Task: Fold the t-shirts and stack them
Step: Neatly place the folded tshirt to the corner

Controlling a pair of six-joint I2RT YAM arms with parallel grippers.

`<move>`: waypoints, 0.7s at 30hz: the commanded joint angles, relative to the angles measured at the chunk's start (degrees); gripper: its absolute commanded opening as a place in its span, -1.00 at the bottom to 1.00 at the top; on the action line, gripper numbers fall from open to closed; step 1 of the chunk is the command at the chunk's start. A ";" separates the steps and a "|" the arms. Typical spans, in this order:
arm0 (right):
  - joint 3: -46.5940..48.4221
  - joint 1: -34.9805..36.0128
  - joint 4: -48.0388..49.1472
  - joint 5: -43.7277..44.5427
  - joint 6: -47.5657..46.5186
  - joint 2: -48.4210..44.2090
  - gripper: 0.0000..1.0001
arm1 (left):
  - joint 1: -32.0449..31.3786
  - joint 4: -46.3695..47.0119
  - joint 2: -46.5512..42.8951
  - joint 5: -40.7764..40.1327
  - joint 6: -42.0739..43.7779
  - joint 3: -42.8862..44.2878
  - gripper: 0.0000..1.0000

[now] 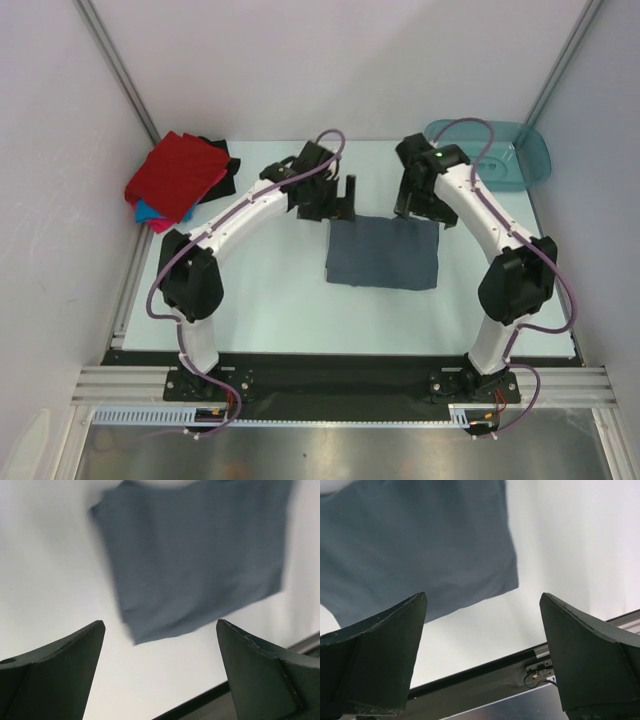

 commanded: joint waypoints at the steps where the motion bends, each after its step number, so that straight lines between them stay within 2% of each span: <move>1: -1.71 -5.80 4.61 -2.40 -2.47 -8.13 1.00 | 5.96 15.48 -6.50 8.77 -0.71 -14.13 1.00; 2: -1.89 -6.60 5.58 -3.03 -2.74 -8.84 1.00 | 6.66 18.56 -6.77 9.04 -0.79 -16.08 1.00; 6: 0.30 -8.80 4.53 -3.82 -4.32 -8.94 0.99 | 9.04 18.50 -4.49 9.40 0.44 -20.65 1.00; 12: 1.27 -9.51 3.12 -4.08 -5.03 -8.14 0.99 | 9.31 22.19 -2.74 11.23 1.32 -21.29 1.00; 15: 1.36 -9.68 3.04 -4.79 -4.76 -7.88 1.00 | 9.39 25.43 -0.54 15.88 0.18 -21.62 1.00; 16: 1.54 -9.69 2.78 -4.88 -4.76 -7.62 0.99 | 9.57 28.93 -0.27 20.34 -1.04 -22.33 1.00; 21: 1.98 -10.03 2.42 -4.88 -4.59 -7.70 0.99 | 10.36 35.37 1.84 25.20 -3.86 -26.18 0.99</move>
